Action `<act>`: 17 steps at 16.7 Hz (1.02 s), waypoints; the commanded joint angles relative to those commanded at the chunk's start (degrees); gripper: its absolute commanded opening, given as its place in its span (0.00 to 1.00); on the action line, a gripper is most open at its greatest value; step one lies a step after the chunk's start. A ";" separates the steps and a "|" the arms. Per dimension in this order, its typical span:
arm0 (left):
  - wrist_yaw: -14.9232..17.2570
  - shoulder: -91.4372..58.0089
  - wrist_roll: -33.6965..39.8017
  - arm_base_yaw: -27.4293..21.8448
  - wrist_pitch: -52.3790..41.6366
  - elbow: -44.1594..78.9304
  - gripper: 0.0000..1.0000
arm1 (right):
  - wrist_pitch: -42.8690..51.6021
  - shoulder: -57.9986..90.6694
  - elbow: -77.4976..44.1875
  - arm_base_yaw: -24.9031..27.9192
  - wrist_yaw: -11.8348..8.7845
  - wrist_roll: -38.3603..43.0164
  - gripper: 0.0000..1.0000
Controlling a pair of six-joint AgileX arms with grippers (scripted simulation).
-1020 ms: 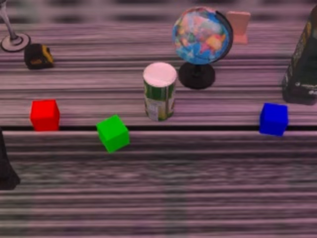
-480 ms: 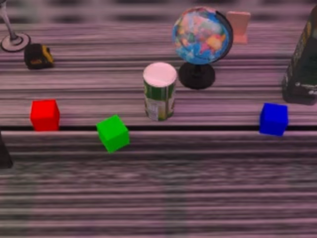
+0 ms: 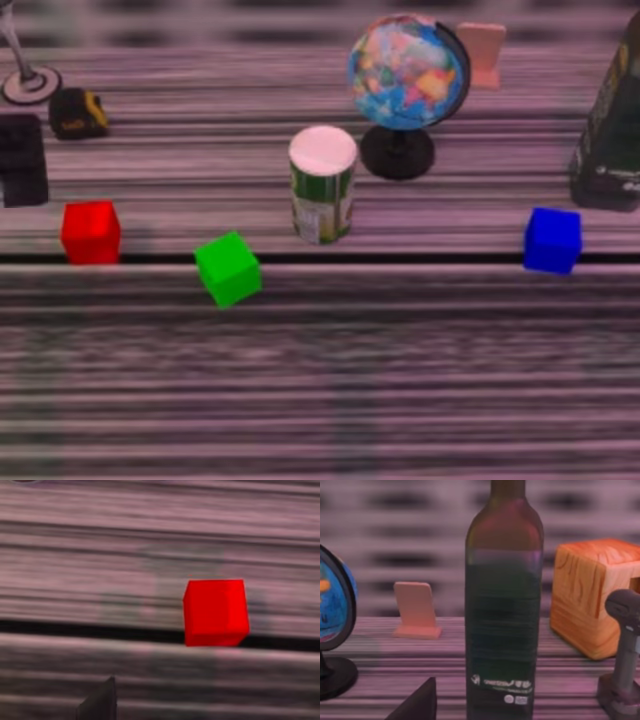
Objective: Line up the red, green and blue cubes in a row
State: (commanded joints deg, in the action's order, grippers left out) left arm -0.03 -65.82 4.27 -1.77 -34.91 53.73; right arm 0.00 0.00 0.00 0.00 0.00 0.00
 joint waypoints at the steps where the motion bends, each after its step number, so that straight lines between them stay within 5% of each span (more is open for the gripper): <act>1: 0.00 -6.46 0.37 -0.18 -3.31 4.79 1.00 | 0.00 0.00 0.00 0.00 0.00 0.00 1.00; 10: 0.14 -50.69 3.19 -1.57 -26.98 40.81 1.00 | 0.00 0.00 0.00 0.00 0.00 0.00 1.00; 17: 0.21 -60.99 3.91 -1.88 -32.23 50.21 1.00 | 0.00 0.00 0.00 0.00 0.00 0.00 1.00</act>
State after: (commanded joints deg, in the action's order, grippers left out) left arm 0.18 -126.80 8.19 -3.65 -67.14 103.94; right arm 0.00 0.00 0.00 0.00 0.00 0.00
